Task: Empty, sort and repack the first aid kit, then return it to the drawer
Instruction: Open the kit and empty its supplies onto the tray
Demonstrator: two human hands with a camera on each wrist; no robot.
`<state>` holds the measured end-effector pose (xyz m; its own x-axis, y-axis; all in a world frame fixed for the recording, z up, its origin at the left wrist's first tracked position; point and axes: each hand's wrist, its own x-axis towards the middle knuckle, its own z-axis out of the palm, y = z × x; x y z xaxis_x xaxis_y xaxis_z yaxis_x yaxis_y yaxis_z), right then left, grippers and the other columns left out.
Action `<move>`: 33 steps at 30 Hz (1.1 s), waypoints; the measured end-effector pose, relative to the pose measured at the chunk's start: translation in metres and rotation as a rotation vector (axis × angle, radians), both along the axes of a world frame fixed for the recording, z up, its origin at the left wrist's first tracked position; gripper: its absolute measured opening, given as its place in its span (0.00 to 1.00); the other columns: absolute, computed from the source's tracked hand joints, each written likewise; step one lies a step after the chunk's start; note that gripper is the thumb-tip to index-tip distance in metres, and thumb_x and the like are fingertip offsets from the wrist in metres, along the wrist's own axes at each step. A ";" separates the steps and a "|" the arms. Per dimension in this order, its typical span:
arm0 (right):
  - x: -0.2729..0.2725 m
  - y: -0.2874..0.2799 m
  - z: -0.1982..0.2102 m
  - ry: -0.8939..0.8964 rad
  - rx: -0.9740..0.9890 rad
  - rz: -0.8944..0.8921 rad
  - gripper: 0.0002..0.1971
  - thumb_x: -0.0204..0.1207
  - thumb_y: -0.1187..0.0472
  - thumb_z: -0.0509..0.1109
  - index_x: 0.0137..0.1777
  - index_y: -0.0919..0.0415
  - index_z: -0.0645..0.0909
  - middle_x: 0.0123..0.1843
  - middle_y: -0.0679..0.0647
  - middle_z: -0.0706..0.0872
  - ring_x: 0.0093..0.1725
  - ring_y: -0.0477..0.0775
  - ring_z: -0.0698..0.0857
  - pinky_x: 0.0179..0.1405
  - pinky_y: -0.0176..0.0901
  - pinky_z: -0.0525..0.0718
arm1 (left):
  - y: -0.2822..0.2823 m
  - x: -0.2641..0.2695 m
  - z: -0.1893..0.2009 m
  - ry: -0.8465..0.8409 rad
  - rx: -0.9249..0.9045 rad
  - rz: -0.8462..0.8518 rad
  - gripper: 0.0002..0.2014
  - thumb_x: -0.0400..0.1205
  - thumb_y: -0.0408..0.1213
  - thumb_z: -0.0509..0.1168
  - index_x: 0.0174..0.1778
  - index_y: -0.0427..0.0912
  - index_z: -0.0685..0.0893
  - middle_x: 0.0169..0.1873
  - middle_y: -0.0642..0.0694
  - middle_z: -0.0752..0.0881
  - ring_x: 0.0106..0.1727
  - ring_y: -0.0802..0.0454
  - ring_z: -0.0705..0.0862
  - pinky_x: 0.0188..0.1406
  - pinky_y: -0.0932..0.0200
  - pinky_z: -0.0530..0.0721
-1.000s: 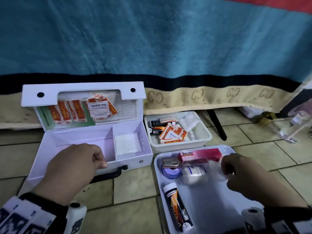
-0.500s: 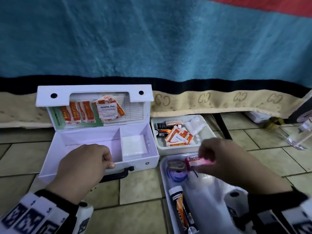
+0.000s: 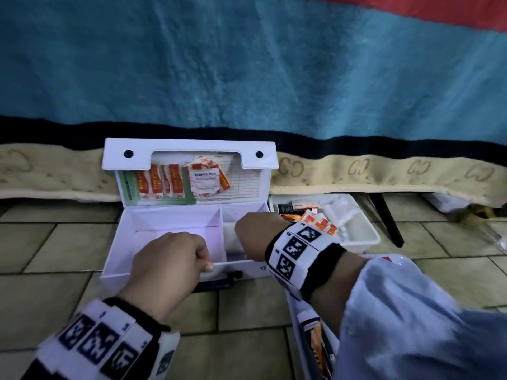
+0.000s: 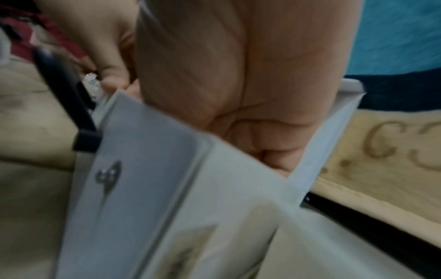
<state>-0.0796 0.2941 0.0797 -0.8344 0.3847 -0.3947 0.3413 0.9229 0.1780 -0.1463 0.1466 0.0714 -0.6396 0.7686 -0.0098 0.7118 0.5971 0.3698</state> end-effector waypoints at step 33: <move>0.248 -0.035 -0.027 0.312 -0.157 -0.497 0.14 0.56 0.58 0.69 0.42 0.46 0.87 0.41 0.41 0.81 0.44 0.42 0.86 0.34 0.29 0.80 | 0.004 -0.008 0.001 -0.068 -0.076 -0.041 0.09 0.72 0.46 0.75 0.26 0.55 0.86 0.31 0.59 0.85 0.36 0.60 0.81 0.31 0.60 0.75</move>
<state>0.1683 0.2587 0.0532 -0.6553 0.7150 -0.2437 0.7524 0.6467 -0.1257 -0.1540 0.1506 0.0725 -0.6035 0.7896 -0.1110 0.7112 0.5961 0.3727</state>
